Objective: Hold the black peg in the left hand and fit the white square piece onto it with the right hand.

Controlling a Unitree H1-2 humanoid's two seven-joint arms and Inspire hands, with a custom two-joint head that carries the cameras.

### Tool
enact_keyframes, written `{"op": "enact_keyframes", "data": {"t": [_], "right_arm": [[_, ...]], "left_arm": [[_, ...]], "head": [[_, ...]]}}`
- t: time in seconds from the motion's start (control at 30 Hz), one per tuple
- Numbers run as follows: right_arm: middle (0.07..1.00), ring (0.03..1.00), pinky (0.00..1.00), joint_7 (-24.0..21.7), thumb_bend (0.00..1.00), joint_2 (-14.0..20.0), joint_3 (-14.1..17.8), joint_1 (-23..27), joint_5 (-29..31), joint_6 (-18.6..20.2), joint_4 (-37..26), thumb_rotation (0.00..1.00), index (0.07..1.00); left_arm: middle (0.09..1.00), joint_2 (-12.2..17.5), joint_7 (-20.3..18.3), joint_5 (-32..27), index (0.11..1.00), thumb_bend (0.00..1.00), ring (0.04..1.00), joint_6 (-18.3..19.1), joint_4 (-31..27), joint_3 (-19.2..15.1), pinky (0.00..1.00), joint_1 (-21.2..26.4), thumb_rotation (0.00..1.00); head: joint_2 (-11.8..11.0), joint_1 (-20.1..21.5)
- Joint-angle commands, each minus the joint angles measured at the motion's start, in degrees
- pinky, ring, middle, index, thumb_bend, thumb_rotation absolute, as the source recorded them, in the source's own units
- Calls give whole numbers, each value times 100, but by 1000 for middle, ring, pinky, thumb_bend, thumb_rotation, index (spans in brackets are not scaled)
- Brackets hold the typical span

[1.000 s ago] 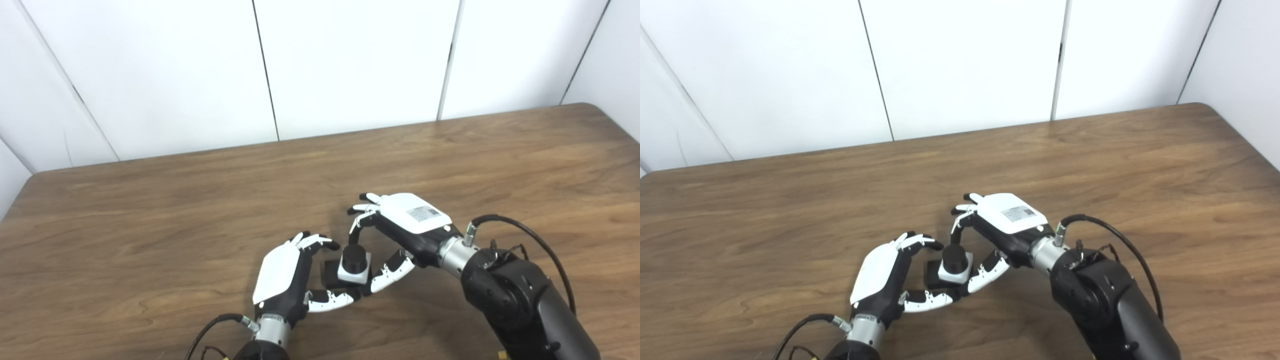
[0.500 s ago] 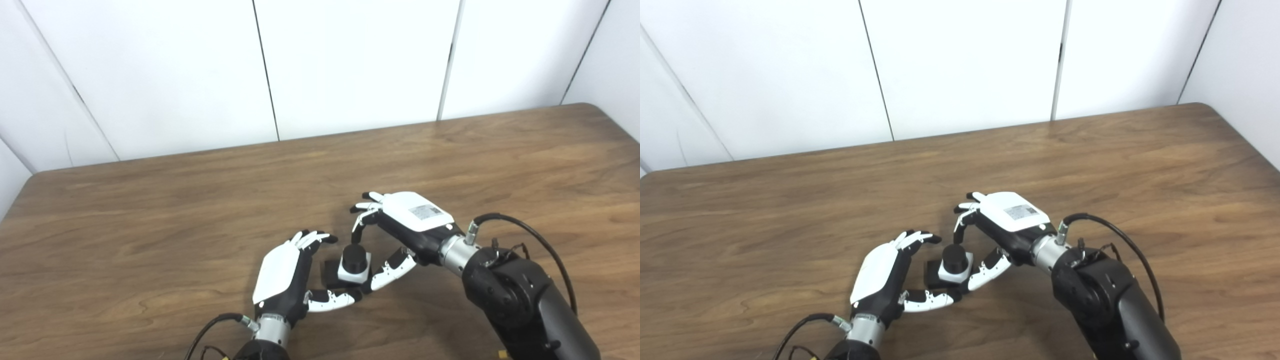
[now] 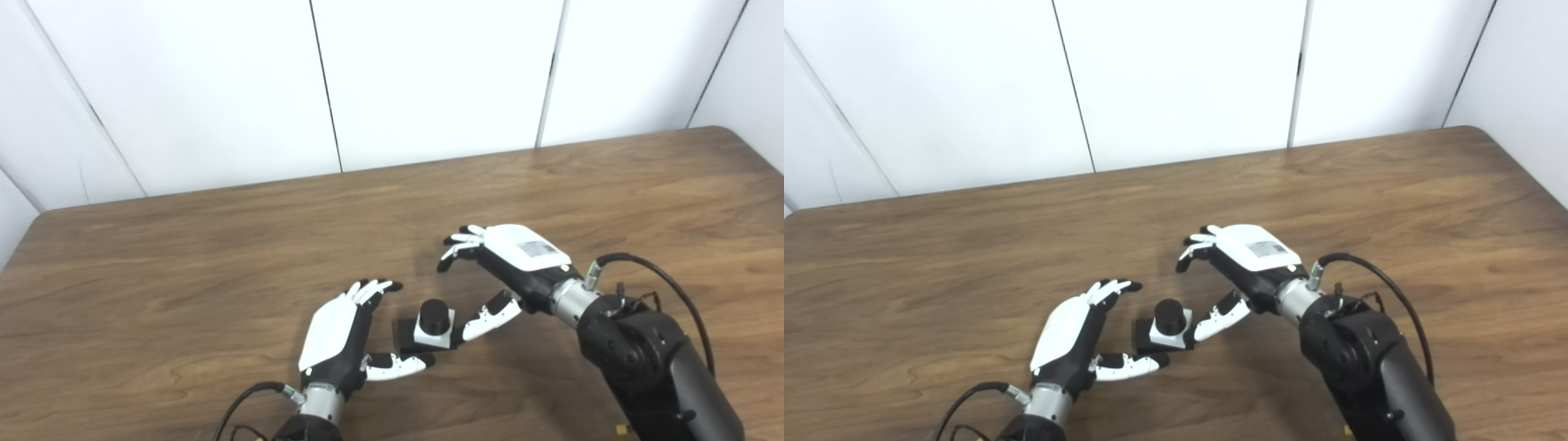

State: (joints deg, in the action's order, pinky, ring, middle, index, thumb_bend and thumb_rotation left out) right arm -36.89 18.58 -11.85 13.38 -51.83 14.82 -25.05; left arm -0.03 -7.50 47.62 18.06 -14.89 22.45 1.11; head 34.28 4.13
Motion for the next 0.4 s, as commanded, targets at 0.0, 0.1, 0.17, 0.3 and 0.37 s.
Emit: {"op": "enact_keyframes", "data": {"t": [0.0,0.1,0.17,0.3,0.37], "right_arm": [[925,980,995,78,996,49,122,224,95,60,-195,435,783],[934,987,969,78,1000,69,264,170,307,168,-228,467,810],[939,985,960,88,1000,30,406,117,540,307,-259,487,834],[947,976,912,104,1000,-4,699,-1,1146,605,-277,531,866],[950,965,878,136,1000,-5,886,-51,1545,760,-215,577,889]], "left_arm": [[936,44,58,11,859,924,979,-53,-257,-68,971,114,364],[925,116,122,2,864,925,962,-99,-312,-162,935,70,422],[918,120,181,-134,869,911,951,-143,-391,-272,901,-1,485],[952,96,74,-808,921,800,979,-159,-670,-599,916,-195,621],[969,134,4,-1010,961,778,975,-73,-827,-745,901,-270,826]], "head": [[1,3],[-14,-20],[-16,-37],[-42,-18],[-46,-17]]}}
